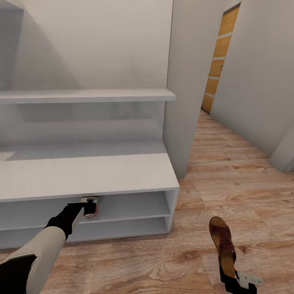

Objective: Pick up the two gym shoes and the two sandals from the corridor floor and place them onto the hallstand (shoe rack) in the corridor, making sure they are on the rack and not on the floor. Arrange them so the two gym shoes are next to each other and the two sandals are next to each other.

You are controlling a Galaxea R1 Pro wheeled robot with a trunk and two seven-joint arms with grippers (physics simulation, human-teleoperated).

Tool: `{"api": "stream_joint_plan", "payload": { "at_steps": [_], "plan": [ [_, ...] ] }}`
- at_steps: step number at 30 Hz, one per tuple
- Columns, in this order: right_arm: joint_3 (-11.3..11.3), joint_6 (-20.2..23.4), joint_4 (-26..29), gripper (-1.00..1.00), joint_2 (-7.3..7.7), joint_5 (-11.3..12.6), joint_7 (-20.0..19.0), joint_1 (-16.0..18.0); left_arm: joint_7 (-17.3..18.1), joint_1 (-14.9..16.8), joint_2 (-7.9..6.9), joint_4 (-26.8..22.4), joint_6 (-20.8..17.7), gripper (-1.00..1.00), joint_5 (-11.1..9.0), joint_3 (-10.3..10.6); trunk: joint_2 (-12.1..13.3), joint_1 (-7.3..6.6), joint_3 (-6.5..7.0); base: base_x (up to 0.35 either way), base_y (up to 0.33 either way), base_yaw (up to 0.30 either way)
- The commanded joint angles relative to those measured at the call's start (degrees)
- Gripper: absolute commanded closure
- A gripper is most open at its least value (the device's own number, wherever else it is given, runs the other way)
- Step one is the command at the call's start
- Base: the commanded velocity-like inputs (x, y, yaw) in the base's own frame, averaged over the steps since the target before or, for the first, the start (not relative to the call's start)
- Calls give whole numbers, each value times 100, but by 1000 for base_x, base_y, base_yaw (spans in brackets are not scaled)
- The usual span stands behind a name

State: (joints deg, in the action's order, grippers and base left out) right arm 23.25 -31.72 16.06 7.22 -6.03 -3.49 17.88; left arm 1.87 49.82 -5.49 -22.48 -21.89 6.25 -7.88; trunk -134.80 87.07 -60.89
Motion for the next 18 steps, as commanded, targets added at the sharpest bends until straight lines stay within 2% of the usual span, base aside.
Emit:
{"api": "stream_joint_plan", "payload": {
  "at_steps": [1,8,9,18],
  "plan": [
    [49,-18,-5,100,-2,-39,-38,5,17,2,7,-10,-28,100,62,-41,-2,-1,-5,0,0,0],
    [53,-18,-6,100,-2,-39,-38,5,40,2,13,-11,-30,100,61,-44,-2,-1,-5,0,0,0],
    [54,-18,-6,100,-2,-39,-38,5,34,2,18,-11,-32,-100,61,-45,-2,-1,-5,0,0,0],
    [56,-18,-2,100,-2,-39,-38,5,26,2,23,-8,-27,-100,60,-47,-2,-1,-5,0,0,0]
  ]
}}
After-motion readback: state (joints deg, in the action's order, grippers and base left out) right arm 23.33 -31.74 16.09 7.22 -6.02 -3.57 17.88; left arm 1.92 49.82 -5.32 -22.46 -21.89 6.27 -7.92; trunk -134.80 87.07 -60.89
